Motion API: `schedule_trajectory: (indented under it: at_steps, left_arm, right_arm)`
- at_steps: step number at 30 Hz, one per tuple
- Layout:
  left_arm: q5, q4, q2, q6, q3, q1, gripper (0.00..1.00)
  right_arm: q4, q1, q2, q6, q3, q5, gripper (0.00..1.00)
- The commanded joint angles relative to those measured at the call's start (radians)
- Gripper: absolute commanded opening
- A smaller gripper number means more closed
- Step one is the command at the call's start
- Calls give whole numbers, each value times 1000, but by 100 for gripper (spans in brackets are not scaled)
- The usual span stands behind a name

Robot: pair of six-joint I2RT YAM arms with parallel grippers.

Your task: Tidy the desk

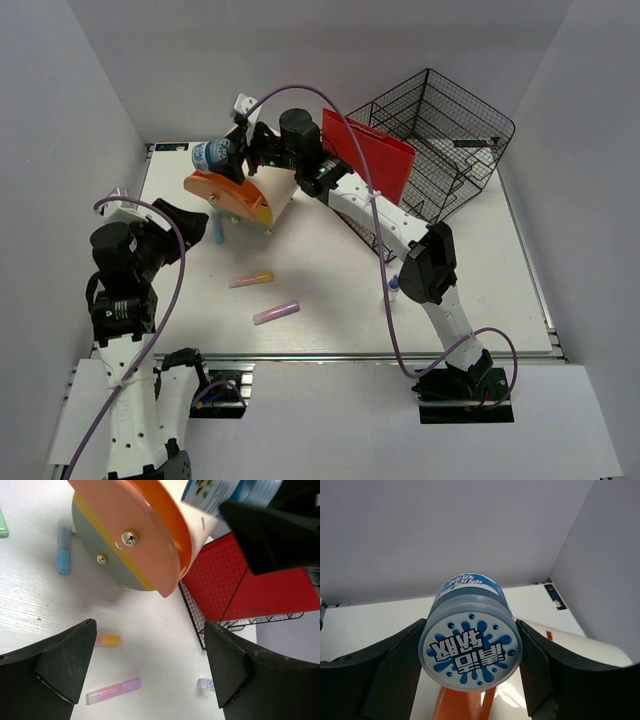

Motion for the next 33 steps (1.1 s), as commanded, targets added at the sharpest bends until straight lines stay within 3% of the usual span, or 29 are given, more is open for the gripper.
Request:
schedule_trajectory:
  at_steps: [1,11,28,33]
  left_arm:
    - [-15,5,-9,-6,-25,-5,98]
    - [-25,2,-25,-9,-26,-5,98]
    - [-32,8,-38,-10,-43,-5,98]
    - [-33,4,-38,-7,-40,-5,98]
  right_arm:
    - [165,14,10,-42,7,86,0]
    - [230,43,65,-103,-22,161,0]
    - [182,51,58,-118,-61,203,0]
    - [167,56,45,-126,-67,206,25]
